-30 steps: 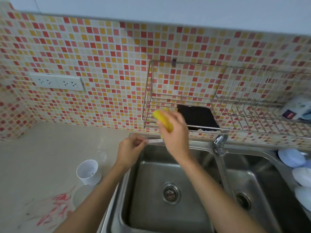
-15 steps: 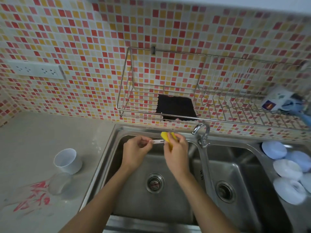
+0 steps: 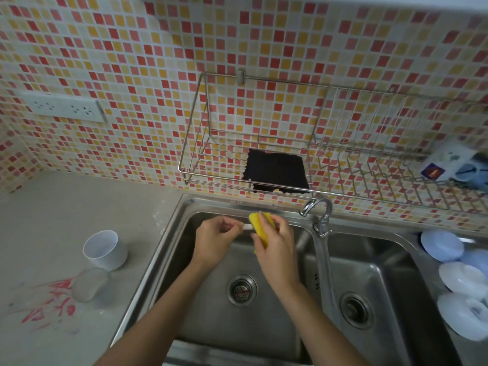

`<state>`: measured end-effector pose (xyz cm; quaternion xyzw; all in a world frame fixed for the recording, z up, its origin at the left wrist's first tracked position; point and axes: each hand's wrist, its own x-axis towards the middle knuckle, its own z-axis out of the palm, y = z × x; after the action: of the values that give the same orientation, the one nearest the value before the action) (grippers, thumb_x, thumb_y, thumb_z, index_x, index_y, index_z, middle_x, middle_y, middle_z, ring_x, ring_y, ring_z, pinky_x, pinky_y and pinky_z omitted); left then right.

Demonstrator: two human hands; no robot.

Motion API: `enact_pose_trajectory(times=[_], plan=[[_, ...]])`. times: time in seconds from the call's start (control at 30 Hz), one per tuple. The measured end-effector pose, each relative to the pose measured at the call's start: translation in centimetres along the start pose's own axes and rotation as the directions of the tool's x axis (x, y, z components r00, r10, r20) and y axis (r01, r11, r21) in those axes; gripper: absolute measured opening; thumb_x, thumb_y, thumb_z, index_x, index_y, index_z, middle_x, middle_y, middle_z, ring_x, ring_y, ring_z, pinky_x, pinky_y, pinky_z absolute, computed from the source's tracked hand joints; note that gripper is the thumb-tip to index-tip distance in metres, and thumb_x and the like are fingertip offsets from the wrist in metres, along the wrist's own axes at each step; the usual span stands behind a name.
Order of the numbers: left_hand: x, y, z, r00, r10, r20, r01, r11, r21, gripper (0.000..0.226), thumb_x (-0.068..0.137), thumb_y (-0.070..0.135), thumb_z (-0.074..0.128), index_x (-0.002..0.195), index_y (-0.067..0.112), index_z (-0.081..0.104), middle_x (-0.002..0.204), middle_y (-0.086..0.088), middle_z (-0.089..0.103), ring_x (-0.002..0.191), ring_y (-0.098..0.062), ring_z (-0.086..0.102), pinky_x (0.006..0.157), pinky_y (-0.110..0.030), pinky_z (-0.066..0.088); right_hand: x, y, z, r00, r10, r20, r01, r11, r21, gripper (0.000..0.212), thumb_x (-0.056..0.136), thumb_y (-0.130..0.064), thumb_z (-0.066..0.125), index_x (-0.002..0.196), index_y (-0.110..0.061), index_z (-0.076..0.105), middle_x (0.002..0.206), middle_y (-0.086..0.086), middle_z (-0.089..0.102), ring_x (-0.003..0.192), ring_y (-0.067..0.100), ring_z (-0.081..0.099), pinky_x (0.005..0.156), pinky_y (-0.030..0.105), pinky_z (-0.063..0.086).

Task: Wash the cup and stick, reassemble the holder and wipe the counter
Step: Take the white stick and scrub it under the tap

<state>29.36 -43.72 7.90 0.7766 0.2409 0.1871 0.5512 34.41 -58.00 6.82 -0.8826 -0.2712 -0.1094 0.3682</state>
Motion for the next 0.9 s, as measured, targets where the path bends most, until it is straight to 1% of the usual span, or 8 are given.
enact_pose_trajectory(times=[0.1,0.27,0.33,0.5,0.63,0.73,0.83,0.9], plan=[[0.0,-0.2,0.1,0.997,-0.069,0.038,0.071,0.996,-0.054,0.006,0.082,0.018,0.075,0.076,0.018,0.075,0.073,0.001,0.075,0.077,-0.017,0.073,0.078,-0.03,0.057,0.8,1.2,0.2,1.0,0.001,0.012,-0.001,0.998,-0.065,0.05,0.076,-0.015,0.079,0.124,-0.021,0.064,0.124,0.003,0.058,0.108,0.028,0.054,0.088,0.036,0.052],[-0.5,0.0,-0.7,0.992,-0.095,0.079,0.103,0.989,-0.104,0.011,0.089,0.015,0.069,0.078,0.011,0.071,0.075,-0.002,0.074,0.065,-0.002,0.066,0.067,-0.017,0.05,1.3,2.1,0.1,0.956,-0.289,0.048,0.292,0.933,-0.211,0.036,0.075,-0.014,0.075,0.111,-0.021,0.07,0.109,0.0,0.065,0.093,0.022,0.056,0.081,0.032,0.051],[-0.7,-0.1,-1.1,0.993,-0.021,0.117,0.021,1.0,0.002,0.004,0.088,0.02,0.07,0.087,0.016,0.071,0.078,0.003,0.074,0.071,-0.004,0.068,0.069,-0.018,0.052,1.8,2.5,-0.2,0.947,-0.31,0.085,0.322,0.922,-0.215,0.036,0.076,-0.015,0.074,0.111,-0.022,0.07,0.109,-0.001,0.064,0.093,0.022,0.056,0.08,0.031,0.051],[-0.7,0.1,-1.7,0.931,0.228,0.285,-0.297,0.928,0.225,0.019,0.084,0.016,0.075,0.102,0.023,0.073,0.092,0.015,0.072,0.086,0.003,0.065,0.075,-0.005,0.046,2.7,3.0,-1.2,0.916,-0.341,0.211,0.384,0.898,-0.214,0.034,0.074,-0.017,0.077,0.107,-0.023,0.071,0.109,-0.002,0.064,0.094,0.024,0.057,0.074,0.035,0.055],[-0.5,0.2,-1.1,0.946,0.261,0.194,-0.306,0.916,0.261,0.019,0.087,0.02,0.072,0.105,0.018,0.075,0.091,0.012,0.074,0.082,0.005,0.066,0.073,-0.005,0.047,2.8,2.7,-1.9,0.96,-0.241,0.14,0.261,0.954,-0.147,0.039,0.078,-0.016,0.076,0.116,-0.022,0.068,0.113,0.002,0.061,0.098,0.025,0.056,0.079,0.037,0.054],[-0.2,0.5,-0.4,0.971,0.21,0.116,-0.224,0.967,0.123,0.015,0.087,0.021,0.072,0.1,0.016,0.078,0.091,0.009,0.077,0.085,-0.002,0.071,0.079,-0.02,0.054,1.0,0.3,-1.5,0.989,-0.122,0.088,0.126,0.992,-0.031,0.045,0.086,-0.02,0.069,0.129,-0.015,0.059,0.125,0.006,0.053,0.115,0.025,0.048,0.096,0.032,0.045],[0.0,0.1,0.1,0.99,0.1,0.097,-0.1,0.995,0.001,0.012,0.087,0.018,0.071,0.097,0.016,0.078,0.086,0.006,0.077,0.084,-0.009,0.072,0.082,-0.032,0.058,-0.3,-0.5,-1.0,0.989,-0.122,0.09,0.123,0.992,-0.005,0.049,0.09,-0.018,0.061,0.138,-0.013,0.051,0.128,0.009,0.047,0.119,0.023,0.043,0.094,0.03,0.048],[-0.1,0.0,0.4,0.998,0.033,0.062,-0.029,0.997,-0.067,0.008,0.087,0.017,0.072,0.091,0.018,0.078,0.079,0.004,0.076,0.078,-0.011,0.07,0.079,-0.033,0.057,0.1,0.4,-0.9,1.0,-0.013,0.015,0.013,1.0,0.007,0.05,0.089,-0.012,0.063,0.137,-0.013,0.051,0.124,0.011,0.05,0.115,0.023,0.045,0.093,0.032,0.05]])
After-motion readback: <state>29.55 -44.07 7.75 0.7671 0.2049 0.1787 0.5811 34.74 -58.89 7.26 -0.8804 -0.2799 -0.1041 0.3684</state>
